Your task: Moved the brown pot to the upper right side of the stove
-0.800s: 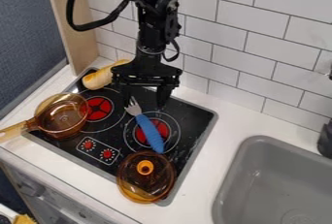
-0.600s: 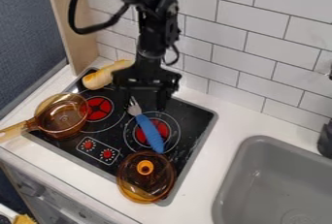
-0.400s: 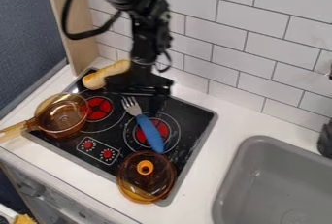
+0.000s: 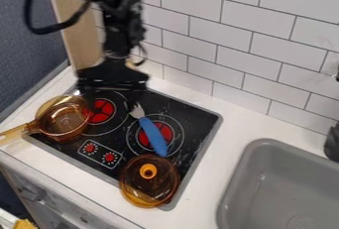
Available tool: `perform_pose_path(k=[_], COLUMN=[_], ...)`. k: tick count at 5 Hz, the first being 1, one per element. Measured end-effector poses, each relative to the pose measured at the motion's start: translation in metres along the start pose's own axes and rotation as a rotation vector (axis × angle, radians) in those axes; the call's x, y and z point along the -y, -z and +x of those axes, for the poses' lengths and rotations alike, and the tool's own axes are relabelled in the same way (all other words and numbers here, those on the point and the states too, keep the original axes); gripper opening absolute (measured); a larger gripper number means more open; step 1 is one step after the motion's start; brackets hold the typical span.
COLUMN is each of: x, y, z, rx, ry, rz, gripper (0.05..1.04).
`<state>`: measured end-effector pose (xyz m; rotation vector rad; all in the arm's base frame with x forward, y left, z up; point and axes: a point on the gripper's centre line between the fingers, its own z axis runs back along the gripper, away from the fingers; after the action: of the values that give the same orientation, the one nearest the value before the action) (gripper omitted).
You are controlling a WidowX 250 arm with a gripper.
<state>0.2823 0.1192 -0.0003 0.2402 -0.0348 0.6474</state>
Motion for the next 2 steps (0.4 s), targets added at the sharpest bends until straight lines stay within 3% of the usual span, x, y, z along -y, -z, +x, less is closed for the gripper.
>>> perform_pose_path(k=[1, 2], x=[-0.027, -0.051], y=[-0.002, 0.001], z=[0.013, 0.025], rx=[0.042, 0.050], ry=[0.012, 0.012], rz=[-0.014, 0.006], gripper=[0.998, 0.998])
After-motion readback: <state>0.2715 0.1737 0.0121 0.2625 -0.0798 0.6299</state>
